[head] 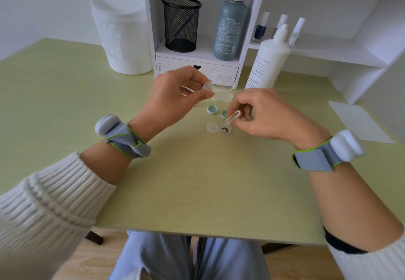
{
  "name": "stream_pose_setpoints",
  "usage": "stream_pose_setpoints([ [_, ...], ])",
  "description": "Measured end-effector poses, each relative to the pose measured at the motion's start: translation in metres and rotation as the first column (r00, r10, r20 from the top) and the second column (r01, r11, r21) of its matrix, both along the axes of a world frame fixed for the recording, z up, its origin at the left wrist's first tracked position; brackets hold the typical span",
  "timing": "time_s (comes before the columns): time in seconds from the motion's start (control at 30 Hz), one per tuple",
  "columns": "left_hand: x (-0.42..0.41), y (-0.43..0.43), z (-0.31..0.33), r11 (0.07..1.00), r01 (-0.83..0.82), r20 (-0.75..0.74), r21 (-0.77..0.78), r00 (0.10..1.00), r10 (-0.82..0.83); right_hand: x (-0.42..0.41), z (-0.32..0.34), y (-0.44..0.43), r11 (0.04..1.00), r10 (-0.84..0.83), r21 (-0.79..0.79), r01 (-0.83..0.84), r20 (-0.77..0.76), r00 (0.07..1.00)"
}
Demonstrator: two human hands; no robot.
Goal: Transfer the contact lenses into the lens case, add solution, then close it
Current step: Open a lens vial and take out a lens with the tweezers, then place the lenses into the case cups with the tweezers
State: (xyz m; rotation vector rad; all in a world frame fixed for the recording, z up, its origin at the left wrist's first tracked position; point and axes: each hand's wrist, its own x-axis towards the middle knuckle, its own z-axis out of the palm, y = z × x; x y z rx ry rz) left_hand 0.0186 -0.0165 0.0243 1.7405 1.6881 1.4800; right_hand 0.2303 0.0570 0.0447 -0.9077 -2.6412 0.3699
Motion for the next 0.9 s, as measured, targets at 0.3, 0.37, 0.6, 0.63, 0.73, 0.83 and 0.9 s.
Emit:
stream_pose_setpoints([
  [0.3,0.001,-0.001,0.002,1.0,0.004,0.012,0.003,1.0,-0.004,-0.005,-0.008,0.016,0.979,-0.184,0.019,0.202,-0.332,0.925],
  [0.37,0.001,-0.002,0.003,1.0,-0.002,0.016,0.001,1.0,0.002,-0.008,-0.014,0.018,0.977,-0.186,0.034,0.212,-0.358,0.915],
  [0.6,0.002,-0.003,0.004,1.0,-0.013,0.015,-0.006,1.0,0.013,-0.028,-0.027,0.03,0.96,-0.202,0.101,0.26,-0.391,0.898],
  [0.63,0.001,-0.003,0.005,1.0,-0.012,0.017,-0.004,1.0,0.012,-0.031,-0.028,0.033,0.956,-0.212,0.114,0.271,-0.374,0.903],
  [0.73,0.0,-0.003,0.006,1.0,-0.016,0.019,0.001,1.0,0.016,-0.039,-0.032,0.041,0.944,-0.234,0.171,0.281,-0.254,0.938],
  [0.83,0.0,-0.002,0.005,1.0,-0.01,0.028,0.003,1.0,0.01,-0.045,-0.036,0.042,0.94,-0.258,0.188,0.284,-0.155,0.954],
  [0.9,0.0,-0.002,0.004,1.0,-0.01,0.028,0.004,1.0,0.01,-0.049,-0.037,0.041,0.937,-0.266,0.199,0.286,-0.122,0.956],
])
